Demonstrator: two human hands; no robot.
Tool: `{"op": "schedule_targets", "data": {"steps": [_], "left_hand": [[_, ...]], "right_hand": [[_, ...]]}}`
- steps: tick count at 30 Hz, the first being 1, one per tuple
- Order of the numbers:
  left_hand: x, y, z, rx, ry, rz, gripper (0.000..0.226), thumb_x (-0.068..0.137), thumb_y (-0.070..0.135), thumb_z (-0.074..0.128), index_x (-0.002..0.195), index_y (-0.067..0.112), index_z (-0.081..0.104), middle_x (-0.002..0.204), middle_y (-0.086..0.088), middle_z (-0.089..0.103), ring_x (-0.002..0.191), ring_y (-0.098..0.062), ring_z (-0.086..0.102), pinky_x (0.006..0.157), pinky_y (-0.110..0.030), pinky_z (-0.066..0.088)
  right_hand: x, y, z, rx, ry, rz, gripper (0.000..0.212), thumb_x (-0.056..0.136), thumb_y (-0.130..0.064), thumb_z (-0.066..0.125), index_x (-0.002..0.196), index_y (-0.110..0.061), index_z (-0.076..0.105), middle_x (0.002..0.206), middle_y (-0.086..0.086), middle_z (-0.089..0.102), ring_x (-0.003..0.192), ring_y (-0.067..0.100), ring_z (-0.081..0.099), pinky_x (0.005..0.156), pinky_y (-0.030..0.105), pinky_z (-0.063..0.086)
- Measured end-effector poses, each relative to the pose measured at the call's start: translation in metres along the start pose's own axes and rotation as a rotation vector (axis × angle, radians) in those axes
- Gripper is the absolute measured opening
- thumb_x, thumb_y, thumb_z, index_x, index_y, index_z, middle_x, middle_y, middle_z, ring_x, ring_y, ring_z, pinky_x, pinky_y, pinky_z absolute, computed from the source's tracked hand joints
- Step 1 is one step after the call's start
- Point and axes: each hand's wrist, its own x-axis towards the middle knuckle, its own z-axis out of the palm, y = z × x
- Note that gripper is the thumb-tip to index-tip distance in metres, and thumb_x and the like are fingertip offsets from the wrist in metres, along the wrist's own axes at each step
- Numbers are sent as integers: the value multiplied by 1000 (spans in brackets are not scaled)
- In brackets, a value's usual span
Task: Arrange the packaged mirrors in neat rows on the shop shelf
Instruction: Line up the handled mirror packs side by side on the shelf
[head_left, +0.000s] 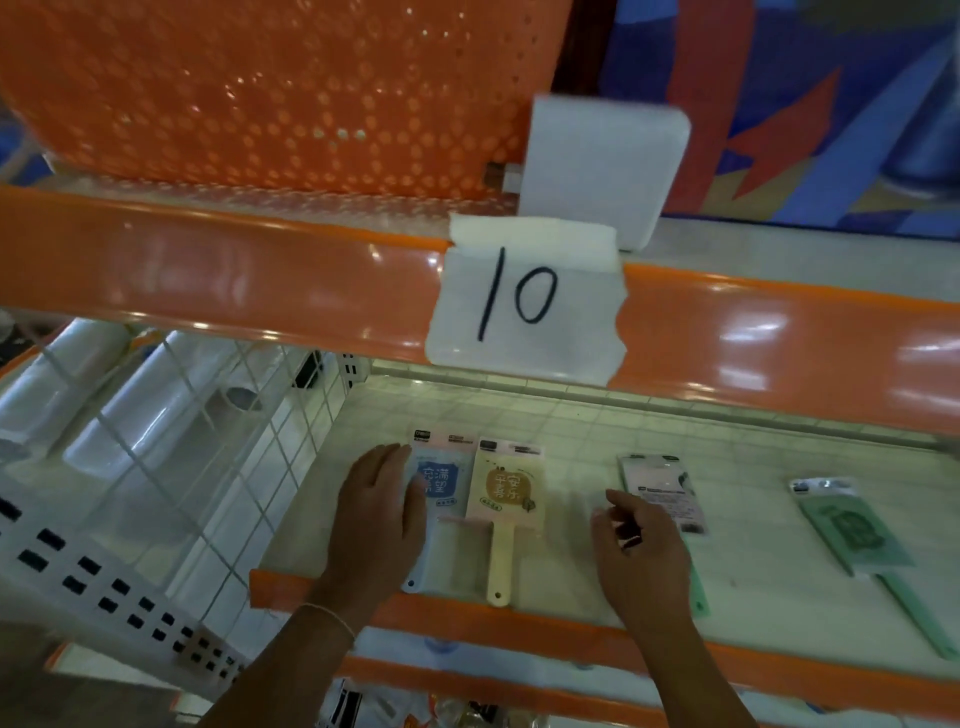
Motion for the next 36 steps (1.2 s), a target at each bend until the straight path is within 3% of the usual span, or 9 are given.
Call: {"op": "schedule_targets", "data": {"steps": [6, 11, 14, 19, 21, 23, 27, 32, 36], "left_hand": [[-22, 98, 40, -198, -77, 229, 46, 95, 41, 39, 125, 12, 58, 123, -3, 58, 114, -12, 53, 96, -24, 44], [-31, 154, 88, -258, -300, 163, 44, 96, 42, 40, 134, 22, 49, 134, 7, 48, 121, -5, 44, 102, -20, 38], [-31, 171, 112, -240, -427, 19, 44, 98, 37, 43, 139, 21, 42, 139, 6, 42, 126, -11, 42, 104, -23, 38], [-28, 197, 136, -416, -469, -270, 36, 98, 31, 48, 132, 21, 49, 127, 2, 56, 107, -8, 55, 83, -15, 44], [-24, 208, 140, -518, -447, -414, 34, 97, 29, 49, 130, 22, 49, 114, -1, 62, 93, -10, 60, 67, -10, 45], [-20, 221, 143, -604, -435, -536, 35, 95, 29, 50, 129, 22, 50, 101, -4, 66, 87, -16, 64, 69, -20, 50], [-17, 242, 155, -695, -448, -673, 37, 95, 28, 53, 129, 14, 50, 94, -4, 65, 92, -23, 66, 86, -40, 54], [-16, 259, 162, -786, -380, -747, 25, 98, 23, 49, 115, 7, 58, 95, -6, 66, 82, -22, 67, 75, -41, 60], [-18, 262, 158, -794, -323, -704, 16, 97, 11, 50, 105, 9, 64, 97, -11, 70, 81, -24, 70, 55, -33, 56]], "right_hand": [[12, 43, -46, -350, -33, -38, 34, 63, -19, 81, 93, -7, 71, 79, 16, 66, 73, 38, 63, 70, 42, 53], [14, 55, -81, -424, -265, 116, 45, 85, -39, 61, 127, -24, 56, 102, 4, 62, 92, 22, 62, 81, 28, 49], [22, 54, -101, -458, -314, 91, 46, 84, -41, 58, 128, -25, 56, 104, -2, 69, 96, 16, 64, 83, 24, 48], [39, 63, -132, -325, -365, 125, 42, 73, -41, 68, 112, -23, 70, 89, -5, 75, 85, 12, 67, 77, 18, 49], [44, 69, -140, -270, -346, 104, 25, 73, -31, 68, 95, -23, 75, 79, -3, 74, 79, 14, 67, 65, 14, 43], [49, 78, -144, -191, -349, 124, 9, 76, -23, 67, 79, -19, 75, 71, 1, 70, 72, 19, 64, 60, 17, 42], [58, 98, -155, 234, -424, 339, 21, 85, -7, 66, 80, -23, 78, 77, -1, 76, 72, 20, 70, 71, 36, 59], [54, 115, -162, 557, -543, 463, 12, 84, -3, 68, 86, -10, 77, 82, 20, 74, 79, 38, 69, 73, 48, 56], [52, 113, -169, 625, -669, 447, 11, 85, 1, 66, 91, -2, 74, 86, 21, 74, 78, 33, 71, 67, 37, 59]]}}
